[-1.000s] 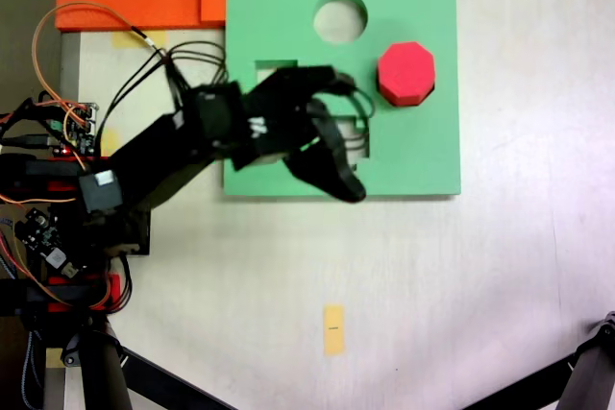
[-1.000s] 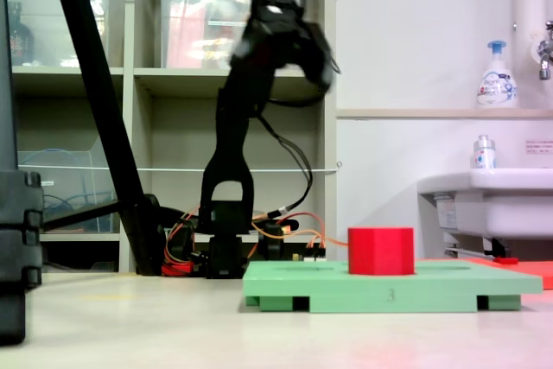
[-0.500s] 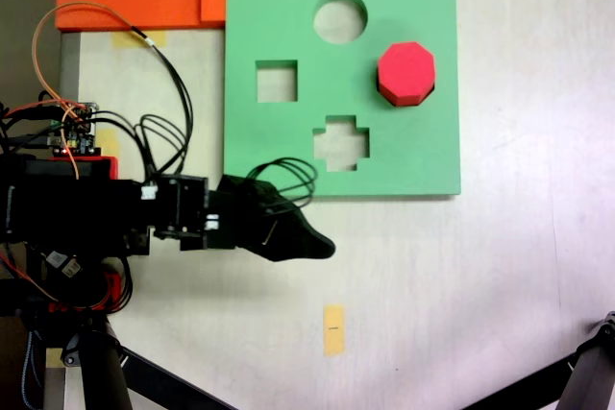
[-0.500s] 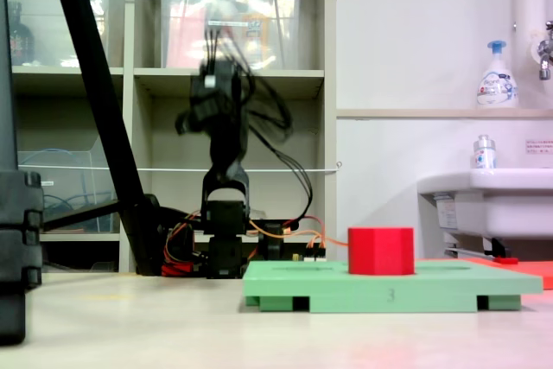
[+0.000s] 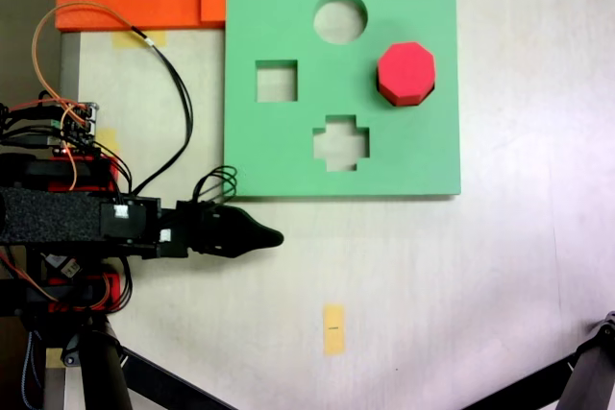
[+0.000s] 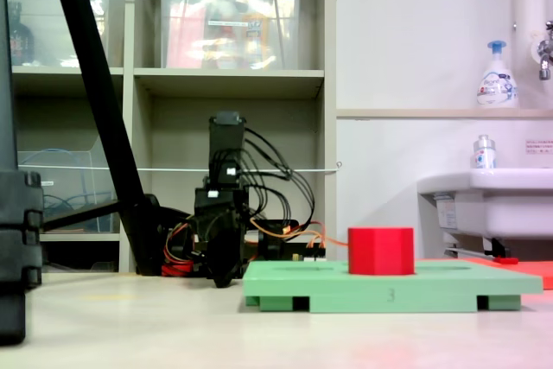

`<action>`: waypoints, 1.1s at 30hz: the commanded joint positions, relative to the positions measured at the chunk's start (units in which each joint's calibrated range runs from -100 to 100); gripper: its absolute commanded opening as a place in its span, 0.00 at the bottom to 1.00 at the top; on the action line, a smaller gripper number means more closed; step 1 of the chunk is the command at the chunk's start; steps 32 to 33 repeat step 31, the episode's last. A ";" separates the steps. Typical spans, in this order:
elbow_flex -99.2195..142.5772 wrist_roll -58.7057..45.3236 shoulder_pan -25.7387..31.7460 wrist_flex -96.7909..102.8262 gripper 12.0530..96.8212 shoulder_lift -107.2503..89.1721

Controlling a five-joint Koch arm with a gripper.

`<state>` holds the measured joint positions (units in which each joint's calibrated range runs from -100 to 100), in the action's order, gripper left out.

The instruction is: Put the octagonal pillar block into the corresponding hole

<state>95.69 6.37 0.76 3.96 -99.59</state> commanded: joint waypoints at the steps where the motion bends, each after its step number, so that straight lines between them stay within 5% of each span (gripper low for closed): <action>1: 4.31 -1.71 -0.05 -0.16 0.42 -0.41; 33: 4.31 -1.66 -1.32 -1.89 0.44 -0.41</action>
